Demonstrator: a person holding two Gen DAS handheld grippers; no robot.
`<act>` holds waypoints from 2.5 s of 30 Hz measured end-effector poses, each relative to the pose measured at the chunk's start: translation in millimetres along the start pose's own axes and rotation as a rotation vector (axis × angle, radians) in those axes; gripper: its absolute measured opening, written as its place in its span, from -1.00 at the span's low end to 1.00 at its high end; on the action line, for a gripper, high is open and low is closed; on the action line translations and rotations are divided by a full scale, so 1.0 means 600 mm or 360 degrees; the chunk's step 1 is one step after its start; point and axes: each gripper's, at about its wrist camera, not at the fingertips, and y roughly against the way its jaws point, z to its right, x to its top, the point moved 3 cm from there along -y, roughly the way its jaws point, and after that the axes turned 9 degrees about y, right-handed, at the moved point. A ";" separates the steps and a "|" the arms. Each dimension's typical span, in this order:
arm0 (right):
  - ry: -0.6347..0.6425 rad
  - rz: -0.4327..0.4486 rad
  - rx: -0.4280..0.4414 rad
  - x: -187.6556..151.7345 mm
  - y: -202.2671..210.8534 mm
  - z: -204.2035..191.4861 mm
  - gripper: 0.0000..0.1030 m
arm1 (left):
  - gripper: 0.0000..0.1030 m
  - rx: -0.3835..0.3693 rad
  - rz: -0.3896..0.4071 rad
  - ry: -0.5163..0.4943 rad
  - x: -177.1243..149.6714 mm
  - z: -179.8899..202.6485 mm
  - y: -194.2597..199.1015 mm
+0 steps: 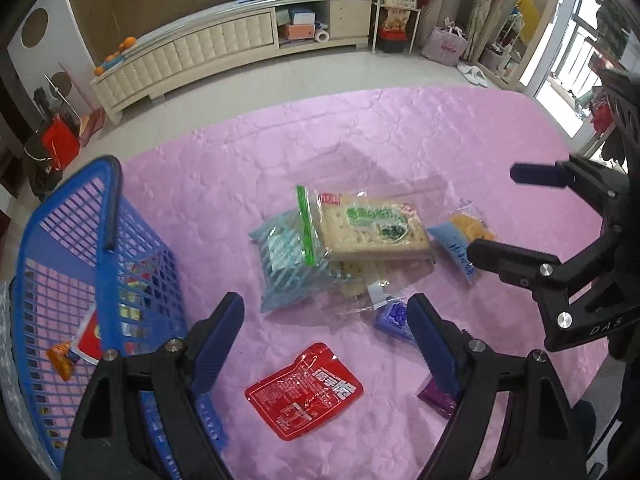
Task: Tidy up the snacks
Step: 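Move both grippers back over the remaining snacks on the bed, then grasp the green-labelled cracker pack with the right gripper while the left grasps the blue-striped pack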
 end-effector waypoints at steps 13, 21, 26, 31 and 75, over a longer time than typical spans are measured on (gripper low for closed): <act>0.0465 -0.0057 0.0226 0.021 -0.106 -0.024 0.99 | 0.59 0.0062 -0.0040 0.0005 -0.024 -0.024 -0.051; 0.0470 -0.0095 0.0417 0.040 -0.153 -0.010 0.89 | 0.59 -0.0007 -0.0019 0.0065 -0.013 -0.037 -0.057; 0.0533 -0.0096 0.0489 0.038 -0.167 -0.012 0.41 | 0.59 -0.0016 -0.0003 0.0088 -0.001 -0.040 -0.060; 0.0491 -0.0067 0.0511 0.034 -0.154 -0.006 0.27 | 0.59 -0.0028 0.0027 0.0135 0.003 -0.044 -0.059; -0.0386 -0.0101 0.0358 -0.042 -0.096 0.075 -0.47 | 0.01 -0.0083 -0.0058 0.0354 0.033 -0.053 -0.116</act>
